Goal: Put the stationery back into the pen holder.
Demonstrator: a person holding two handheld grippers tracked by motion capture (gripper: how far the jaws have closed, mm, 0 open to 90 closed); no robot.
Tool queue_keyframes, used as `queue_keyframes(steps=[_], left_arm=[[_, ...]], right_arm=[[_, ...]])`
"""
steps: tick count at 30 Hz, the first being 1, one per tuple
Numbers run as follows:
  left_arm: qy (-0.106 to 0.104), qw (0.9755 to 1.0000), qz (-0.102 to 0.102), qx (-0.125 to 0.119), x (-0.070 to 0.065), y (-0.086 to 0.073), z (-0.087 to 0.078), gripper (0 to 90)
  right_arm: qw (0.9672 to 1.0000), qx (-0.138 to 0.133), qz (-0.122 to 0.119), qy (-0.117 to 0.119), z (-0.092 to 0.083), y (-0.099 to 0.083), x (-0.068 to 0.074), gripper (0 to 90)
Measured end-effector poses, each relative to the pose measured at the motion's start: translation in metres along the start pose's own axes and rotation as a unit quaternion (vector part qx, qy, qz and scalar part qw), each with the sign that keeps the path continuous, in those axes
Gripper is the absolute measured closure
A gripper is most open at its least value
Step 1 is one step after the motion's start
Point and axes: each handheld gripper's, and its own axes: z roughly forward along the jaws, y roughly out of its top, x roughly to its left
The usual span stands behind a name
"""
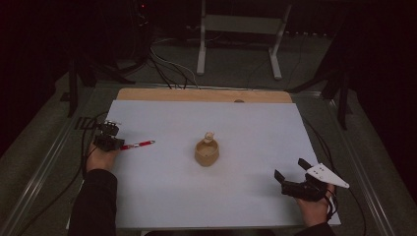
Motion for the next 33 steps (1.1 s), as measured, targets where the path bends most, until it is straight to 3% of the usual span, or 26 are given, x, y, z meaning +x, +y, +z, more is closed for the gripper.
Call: queue_keyframes(steps=[33], left_arm=[[-0.014,0.9998,0.011,-0.002,-0.016,-0.021,-0.013,90.0]], right_arm=[[1.0,0.002,0.002,0.001,0.0,0.0,0.001,0.2]])
